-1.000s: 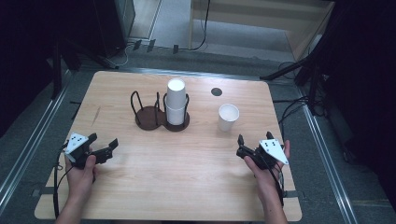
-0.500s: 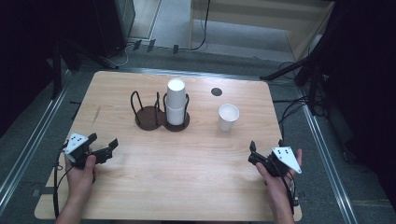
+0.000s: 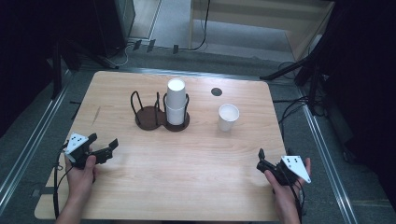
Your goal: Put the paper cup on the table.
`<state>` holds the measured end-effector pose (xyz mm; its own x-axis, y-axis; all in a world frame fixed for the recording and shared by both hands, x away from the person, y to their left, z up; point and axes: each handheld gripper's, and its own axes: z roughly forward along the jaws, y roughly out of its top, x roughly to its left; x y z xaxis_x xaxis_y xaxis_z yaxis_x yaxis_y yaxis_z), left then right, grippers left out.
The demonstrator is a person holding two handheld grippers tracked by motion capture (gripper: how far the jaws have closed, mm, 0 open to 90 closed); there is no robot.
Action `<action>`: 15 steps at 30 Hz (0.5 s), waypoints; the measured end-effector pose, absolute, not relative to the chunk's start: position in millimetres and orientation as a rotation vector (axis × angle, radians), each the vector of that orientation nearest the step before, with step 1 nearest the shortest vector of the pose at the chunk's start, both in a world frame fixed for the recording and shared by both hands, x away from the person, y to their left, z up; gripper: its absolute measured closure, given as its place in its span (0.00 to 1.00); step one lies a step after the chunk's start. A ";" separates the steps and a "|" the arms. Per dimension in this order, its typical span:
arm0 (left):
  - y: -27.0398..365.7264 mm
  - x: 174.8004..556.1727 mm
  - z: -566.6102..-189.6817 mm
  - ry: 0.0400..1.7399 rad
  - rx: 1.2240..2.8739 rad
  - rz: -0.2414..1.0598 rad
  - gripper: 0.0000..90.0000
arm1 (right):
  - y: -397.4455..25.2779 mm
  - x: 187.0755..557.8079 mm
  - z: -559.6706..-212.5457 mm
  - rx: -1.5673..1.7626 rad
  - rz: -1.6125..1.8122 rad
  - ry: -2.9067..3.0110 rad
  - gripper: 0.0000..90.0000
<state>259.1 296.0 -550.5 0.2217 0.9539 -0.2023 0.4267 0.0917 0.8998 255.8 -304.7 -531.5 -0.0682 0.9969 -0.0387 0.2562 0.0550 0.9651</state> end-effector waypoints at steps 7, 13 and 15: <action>295.9 259.0 -550.5 1.366 1.502 0.669 0.10 | -315.4 245.5 -535.8 1.351 1.080 1.457 0.00; 295.8 259.0 -550.5 1.365 1.504 0.668 0.10 | -319.0 237.7 -539.4 1.355 1.070 1.455 0.00; 295.8 258.9 -550.5 1.365 1.504 0.669 0.10 | -319.2 235.8 -539.7 1.355 1.072 1.451 0.00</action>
